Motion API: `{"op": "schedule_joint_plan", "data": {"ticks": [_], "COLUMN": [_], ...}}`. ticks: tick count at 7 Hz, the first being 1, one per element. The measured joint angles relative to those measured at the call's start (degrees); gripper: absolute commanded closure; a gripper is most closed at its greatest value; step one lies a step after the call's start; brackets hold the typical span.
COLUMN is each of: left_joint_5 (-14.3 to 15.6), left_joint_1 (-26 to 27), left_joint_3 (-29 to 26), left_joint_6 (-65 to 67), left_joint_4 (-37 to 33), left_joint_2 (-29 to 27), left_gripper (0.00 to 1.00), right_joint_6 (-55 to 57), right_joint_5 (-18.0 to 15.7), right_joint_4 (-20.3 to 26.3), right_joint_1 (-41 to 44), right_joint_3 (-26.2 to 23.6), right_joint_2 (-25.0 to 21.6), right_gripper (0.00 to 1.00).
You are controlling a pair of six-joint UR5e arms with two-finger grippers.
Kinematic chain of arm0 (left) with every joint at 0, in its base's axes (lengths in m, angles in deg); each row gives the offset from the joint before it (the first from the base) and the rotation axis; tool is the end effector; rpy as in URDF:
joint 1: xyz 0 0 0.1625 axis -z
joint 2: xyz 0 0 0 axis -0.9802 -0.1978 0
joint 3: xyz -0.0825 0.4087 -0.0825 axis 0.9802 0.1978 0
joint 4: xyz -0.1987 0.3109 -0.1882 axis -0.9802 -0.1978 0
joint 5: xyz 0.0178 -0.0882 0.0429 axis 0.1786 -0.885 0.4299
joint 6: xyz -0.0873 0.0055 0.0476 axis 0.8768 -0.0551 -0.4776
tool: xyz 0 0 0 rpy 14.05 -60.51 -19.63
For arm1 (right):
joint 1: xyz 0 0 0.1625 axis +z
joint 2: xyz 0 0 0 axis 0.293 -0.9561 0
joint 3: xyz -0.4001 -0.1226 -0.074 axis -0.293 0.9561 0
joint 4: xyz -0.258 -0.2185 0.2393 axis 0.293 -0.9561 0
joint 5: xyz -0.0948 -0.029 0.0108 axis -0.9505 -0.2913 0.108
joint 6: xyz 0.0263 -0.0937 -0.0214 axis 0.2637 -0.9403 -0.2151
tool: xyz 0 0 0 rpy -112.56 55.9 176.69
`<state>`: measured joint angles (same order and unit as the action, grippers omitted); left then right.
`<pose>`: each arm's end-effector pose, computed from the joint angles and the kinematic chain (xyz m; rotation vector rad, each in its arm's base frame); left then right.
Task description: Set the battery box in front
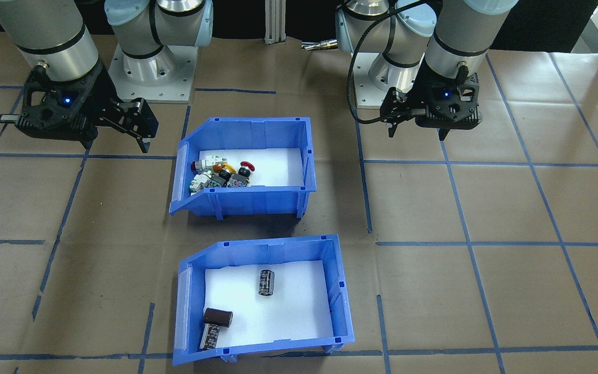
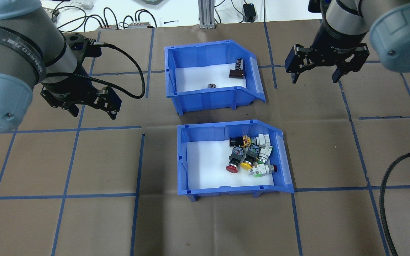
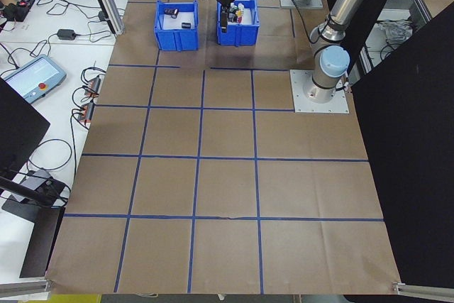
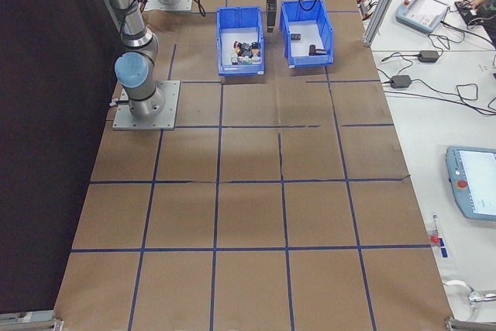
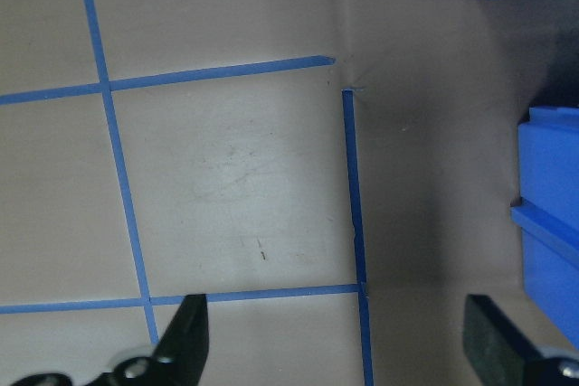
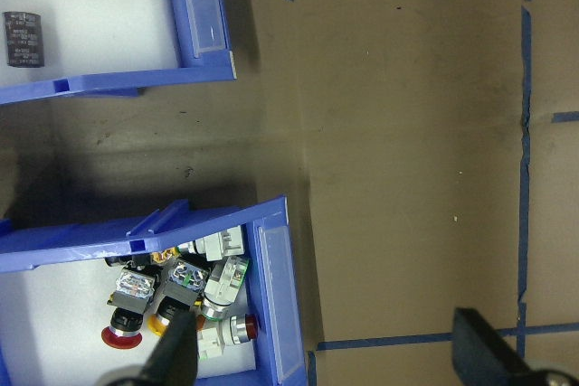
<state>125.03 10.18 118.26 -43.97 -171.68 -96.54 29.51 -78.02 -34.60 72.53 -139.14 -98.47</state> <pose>-0.1182 -0.4560 0.4432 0.1524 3.0850 0.0331 0.1286 -0.5041 0.4669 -0.1168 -3.1306 0.0039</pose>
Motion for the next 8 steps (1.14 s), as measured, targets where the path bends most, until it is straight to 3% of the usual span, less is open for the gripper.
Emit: {"op": "schedule_joint_plan", "data": {"ticks": [5,8], "left_joint_5": [0.38,0.14], "left_joint_1": [-0.2,-0.21], "left_joint_3": [-3.55,-2.5], "left_joint_6": [0.0,0.0], "left_joint_4": [-1.0,-1.06], "left_joint_2": [-0.46,-0.68], "left_gripper": [0.0,0.0], "right_joint_6": [3.05,2.87], "right_joint_5": [-0.36,-0.37], "right_joint_4": [0.54,0.66], "right_joint_1": [0.0,0.0], "right_joint_3": [-0.89,-0.9], "right_joint_2": [0.03,0.03], "right_gripper": [0.0,0.0]}}
